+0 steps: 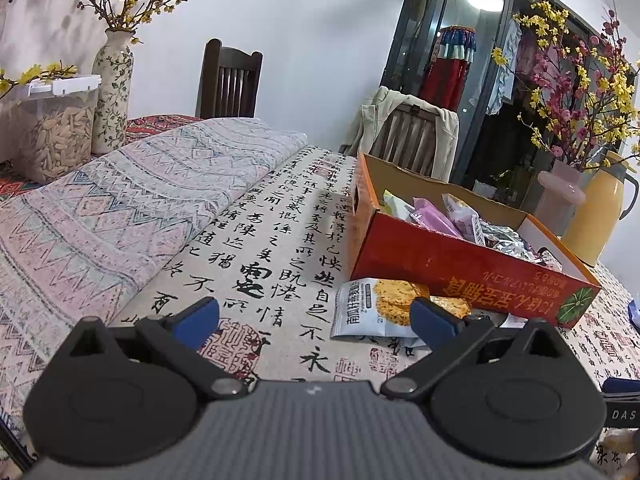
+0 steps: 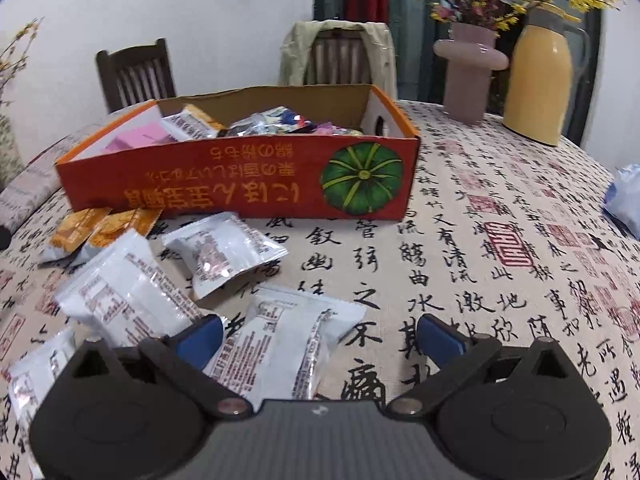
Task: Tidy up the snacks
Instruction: 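Lower the right tool onto a white packet and grasp it, then grasp another white packet with the left tool while the right tool holds its white packet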
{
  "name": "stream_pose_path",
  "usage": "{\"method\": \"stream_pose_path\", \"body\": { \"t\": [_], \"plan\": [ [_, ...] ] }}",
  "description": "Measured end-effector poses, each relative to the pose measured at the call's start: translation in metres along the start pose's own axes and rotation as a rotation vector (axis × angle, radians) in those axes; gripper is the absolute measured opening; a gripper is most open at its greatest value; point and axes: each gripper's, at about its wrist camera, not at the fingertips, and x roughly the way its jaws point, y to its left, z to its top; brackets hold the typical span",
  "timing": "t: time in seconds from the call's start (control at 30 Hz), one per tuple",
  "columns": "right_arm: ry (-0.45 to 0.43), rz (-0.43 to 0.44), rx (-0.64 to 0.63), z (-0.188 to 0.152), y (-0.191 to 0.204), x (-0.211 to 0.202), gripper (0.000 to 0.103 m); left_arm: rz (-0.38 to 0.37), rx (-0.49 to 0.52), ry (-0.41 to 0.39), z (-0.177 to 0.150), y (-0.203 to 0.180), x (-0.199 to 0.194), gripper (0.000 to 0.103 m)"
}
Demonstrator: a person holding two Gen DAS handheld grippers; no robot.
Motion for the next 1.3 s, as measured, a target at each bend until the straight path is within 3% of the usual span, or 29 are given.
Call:
{"method": "stream_pose_path", "body": {
  "t": [0.3,0.43,0.5,0.53,0.87,1.03,1.17,1.3],
  "plan": [
    [-0.010,0.012,-0.007,-0.004,-0.001,-0.006,0.100,0.000,-0.001,0.000,0.000,0.000,0.000,0.103],
    [-0.047,0.012,-0.004,-0.007,-0.002,-0.012,0.079,0.000,-0.001,0.000,0.000,0.000,0.000,0.103],
    [-0.072,0.016,-0.007,-0.010,-0.002,-0.016,0.061,0.000,-0.001,0.000,0.000,0.000,0.000,0.103],
    [-0.084,0.020,-0.009,-0.011,-0.001,-0.018,0.045,0.000,-0.001,0.000,0.000,0.000,0.000,0.103],
    [-0.223,0.013,0.021,-0.024,-0.008,-0.050,0.041,-0.001,-0.001,0.002,0.000,0.000,0.000,0.103],
    [-0.238,0.013,0.043,-0.032,-0.016,-0.062,0.041,0.001,0.007,0.003,0.000,0.000,0.001,0.103],
    [-0.246,0.027,0.061,-0.039,-0.020,-0.070,0.041,0.045,0.050,0.028,0.000,-0.008,-0.003,0.103],
    [-0.251,0.048,0.074,-0.048,-0.024,-0.077,0.041,0.006,0.074,0.075,-0.008,-0.024,-0.019,0.103]
  ]
}}
